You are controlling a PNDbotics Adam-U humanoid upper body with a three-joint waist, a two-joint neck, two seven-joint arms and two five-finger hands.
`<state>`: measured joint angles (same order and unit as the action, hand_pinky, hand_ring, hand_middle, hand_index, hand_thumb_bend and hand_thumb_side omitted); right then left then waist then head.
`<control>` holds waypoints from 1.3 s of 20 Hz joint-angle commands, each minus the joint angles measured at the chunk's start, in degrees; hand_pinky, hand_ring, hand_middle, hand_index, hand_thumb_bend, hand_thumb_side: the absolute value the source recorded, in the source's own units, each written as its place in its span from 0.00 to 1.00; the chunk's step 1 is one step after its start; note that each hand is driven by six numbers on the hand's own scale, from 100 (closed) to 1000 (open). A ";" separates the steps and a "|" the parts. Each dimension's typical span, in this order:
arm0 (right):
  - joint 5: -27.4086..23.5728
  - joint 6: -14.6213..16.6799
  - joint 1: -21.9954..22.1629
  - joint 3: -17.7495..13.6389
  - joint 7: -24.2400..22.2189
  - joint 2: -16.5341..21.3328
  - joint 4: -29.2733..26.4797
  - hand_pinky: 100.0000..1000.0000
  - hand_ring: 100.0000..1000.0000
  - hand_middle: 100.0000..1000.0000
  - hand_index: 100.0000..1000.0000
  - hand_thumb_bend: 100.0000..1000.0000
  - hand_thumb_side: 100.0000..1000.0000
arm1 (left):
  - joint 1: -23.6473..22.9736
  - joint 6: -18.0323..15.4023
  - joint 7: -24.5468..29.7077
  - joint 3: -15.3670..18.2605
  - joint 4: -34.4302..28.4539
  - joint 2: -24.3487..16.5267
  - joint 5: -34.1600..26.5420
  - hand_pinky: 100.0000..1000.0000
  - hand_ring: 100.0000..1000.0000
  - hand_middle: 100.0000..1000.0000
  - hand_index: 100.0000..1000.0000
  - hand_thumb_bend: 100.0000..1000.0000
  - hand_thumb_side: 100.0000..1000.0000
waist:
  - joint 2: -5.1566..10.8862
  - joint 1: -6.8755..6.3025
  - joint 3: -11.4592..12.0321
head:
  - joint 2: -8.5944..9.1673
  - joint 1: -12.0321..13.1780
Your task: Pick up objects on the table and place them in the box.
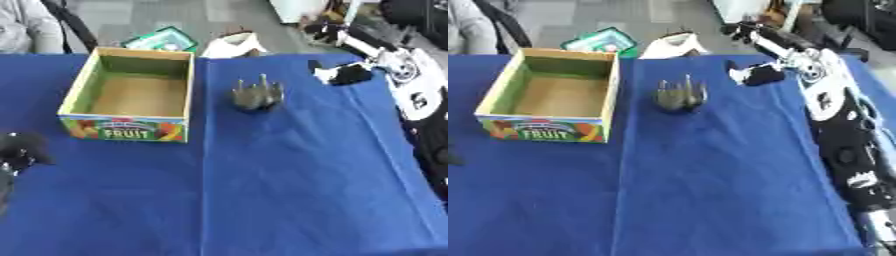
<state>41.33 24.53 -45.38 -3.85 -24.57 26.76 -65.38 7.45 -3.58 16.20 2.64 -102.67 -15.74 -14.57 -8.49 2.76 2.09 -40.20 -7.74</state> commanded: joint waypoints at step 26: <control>15.85 0.22 -11.53 2.71 -1.37 -3.72 16.90 0.96 0.97 0.98 1.00 0.00 0.40 | 0.44 -0.12 0.43 0.06 -0.89 -1.55 -0.05 0.54 0.44 0.52 0.51 0.00 0.76 | 1.03 -0.33 0.81 | 0.14 -0.46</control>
<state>55.65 24.69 -55.42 -1.03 -26.13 22.65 -49.50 7.45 -3.59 16.48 2.61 -102.67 -16.16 -14.57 -8.42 2.61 2.95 -40.22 -8.08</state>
